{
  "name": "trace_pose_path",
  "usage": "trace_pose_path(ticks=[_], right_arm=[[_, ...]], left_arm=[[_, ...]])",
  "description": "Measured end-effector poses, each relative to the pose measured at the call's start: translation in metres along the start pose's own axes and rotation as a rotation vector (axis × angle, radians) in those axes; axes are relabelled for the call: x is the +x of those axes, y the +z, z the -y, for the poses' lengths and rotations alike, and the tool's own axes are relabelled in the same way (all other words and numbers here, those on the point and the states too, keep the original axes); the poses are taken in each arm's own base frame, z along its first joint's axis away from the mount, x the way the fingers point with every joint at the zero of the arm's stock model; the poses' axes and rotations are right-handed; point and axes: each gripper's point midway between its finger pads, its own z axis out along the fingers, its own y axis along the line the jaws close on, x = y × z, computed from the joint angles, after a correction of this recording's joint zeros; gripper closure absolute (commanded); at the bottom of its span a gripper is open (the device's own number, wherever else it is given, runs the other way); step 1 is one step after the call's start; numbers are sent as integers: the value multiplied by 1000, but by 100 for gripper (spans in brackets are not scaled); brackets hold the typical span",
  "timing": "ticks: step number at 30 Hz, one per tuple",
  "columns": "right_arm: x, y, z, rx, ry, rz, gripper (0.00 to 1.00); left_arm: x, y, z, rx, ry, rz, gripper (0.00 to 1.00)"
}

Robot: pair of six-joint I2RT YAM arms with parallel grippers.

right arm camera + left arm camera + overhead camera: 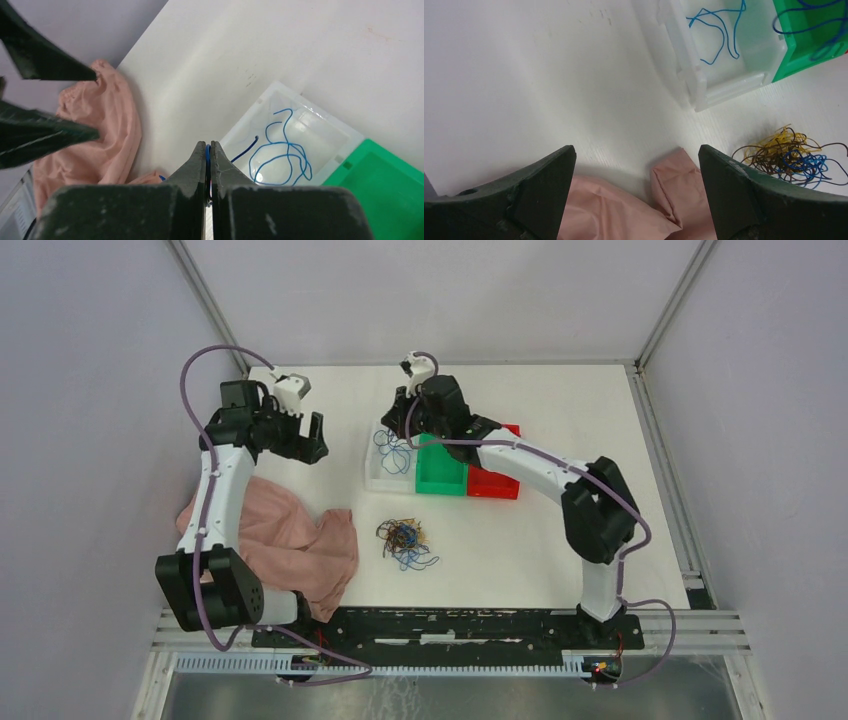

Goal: Untangle the cables

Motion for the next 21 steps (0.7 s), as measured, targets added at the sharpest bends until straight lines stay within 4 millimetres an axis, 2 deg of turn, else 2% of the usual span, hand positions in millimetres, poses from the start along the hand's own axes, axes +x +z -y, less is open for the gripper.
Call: trace_pose_path(ticks=[2,3,6,9,10,16,18,21], right_arm=[[5,16,3,15,-12,-1,97],[7,26,6,24,-16,-1,92],[11,49,15,54,-28,1,70],[15,64,25,90,-41,-5,39],[17,65,29,105,-50,-10,36],[18,57,41,171,-111,-10,34],[17,46,40,179,-132,-14,33],[18,10,29,174,-179,-18,32]], left_arm=[[10,-6,2,12,-26,-33,1],[15,-7,5,26,-37,-50,1],[26,-10,16,69,-66,-92,1],[31,-12,24,100,-83,-112,1],[33,-13,26,108,-88,-117,1],[30,-19,30,116,-81,-103,1],[29,-22,31,116,-76,-95,1],[28,-25,34,126,-73,-89,1]])
